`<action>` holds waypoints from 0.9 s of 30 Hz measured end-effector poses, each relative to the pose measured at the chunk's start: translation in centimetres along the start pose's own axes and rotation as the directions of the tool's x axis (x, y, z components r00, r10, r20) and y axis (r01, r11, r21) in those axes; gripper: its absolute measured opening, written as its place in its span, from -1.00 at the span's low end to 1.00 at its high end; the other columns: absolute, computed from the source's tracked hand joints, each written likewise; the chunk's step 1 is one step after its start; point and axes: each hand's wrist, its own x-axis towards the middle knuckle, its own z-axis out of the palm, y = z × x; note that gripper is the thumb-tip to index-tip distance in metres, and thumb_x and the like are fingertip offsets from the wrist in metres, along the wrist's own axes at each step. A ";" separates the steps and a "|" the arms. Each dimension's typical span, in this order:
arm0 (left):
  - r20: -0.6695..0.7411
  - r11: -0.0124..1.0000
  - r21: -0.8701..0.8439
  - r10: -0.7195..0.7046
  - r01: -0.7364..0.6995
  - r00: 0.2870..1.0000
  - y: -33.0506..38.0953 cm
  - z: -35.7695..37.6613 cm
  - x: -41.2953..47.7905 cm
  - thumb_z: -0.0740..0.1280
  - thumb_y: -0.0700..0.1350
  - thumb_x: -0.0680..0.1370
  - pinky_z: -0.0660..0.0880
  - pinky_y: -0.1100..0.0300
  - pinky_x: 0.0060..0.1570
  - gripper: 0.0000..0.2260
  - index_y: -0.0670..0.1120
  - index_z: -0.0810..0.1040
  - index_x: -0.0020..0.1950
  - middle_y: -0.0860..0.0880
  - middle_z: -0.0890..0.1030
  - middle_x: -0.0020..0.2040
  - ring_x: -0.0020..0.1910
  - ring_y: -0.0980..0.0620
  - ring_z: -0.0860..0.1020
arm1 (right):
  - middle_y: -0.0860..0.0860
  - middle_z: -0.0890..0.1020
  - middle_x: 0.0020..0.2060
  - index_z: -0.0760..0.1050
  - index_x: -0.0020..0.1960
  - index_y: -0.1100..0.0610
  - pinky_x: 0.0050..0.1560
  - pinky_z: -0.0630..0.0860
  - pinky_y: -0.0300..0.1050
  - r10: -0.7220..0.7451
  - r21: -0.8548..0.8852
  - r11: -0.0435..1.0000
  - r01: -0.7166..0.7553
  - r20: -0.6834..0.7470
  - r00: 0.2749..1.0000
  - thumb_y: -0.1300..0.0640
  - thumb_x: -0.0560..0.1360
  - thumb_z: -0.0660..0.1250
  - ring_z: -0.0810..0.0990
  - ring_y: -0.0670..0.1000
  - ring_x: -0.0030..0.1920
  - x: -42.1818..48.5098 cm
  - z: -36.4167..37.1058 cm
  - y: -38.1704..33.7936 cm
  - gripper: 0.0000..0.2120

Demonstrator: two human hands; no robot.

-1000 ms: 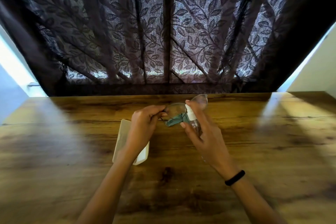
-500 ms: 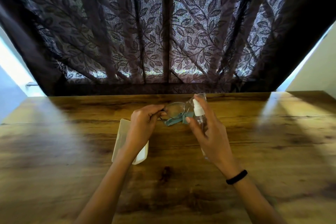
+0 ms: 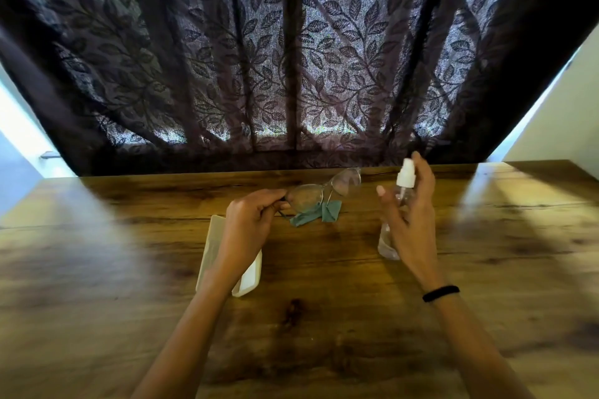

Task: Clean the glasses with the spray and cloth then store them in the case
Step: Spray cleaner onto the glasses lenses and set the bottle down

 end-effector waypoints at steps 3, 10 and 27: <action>-0.003 1.000 0.011 0.013 -0.013 1.000 -0.1 0.0 -0.1 0.36 -0.42 0.40 0.41 0.57 -0.07 -0.79 -0.24 0.62 -0.01 0.04 0.60 -0.10 -0.05 0.28 0.52 | -0.34 0.51 -0.24 0.00 0.44 -0.01 -0.37 0.52 -0.35 0.077 0.141 0.987 -0.079 0.019 0.997 0.13 0.50 0.27 0.53 -0.23 -0.36 -0.1 -0.2 1.6 -0.37; -0.014 1.000 0.004 0.003 -0.003 1.000 -0.5 0.2 -0.1 0.35 -0.43 0.41 0.44 0.53 -0.04 -0.78 -0.23 0.62 -0.01 -0.04 0.66 -0.09 -0.08 0.18 0.59 | -0.09 0.45 -0.15 0.19 0.08 -0.19 -0.24 0.53 -0.32 0.160 0.102 0.982 -0.161 0.022 0.987 0.19 0.45 0.35 0.54 -0.26 -0.20 -1.0 -0.4 3.6 -0.57; 0.018 0.812 -0.518 -0.304 0.268 0.953 -0.1 -0.8 -0.6 0.30 -0.33 0.45 0.57 0.30 -0.09 -0.72 0.03 0.62 -0.04 0.15 0.69 -0.16 -0.11 0.15 0.63 | 0.05 0.56 0.05 0.37 0.30 0.10 0.02 0.48 -0.20 -0.022 -0.190 0.981 0.036 0.075 0.997 0.11 0.55 0.21 0.52 -0.06 0.02 3.0 -0.6 -2.6 -0.68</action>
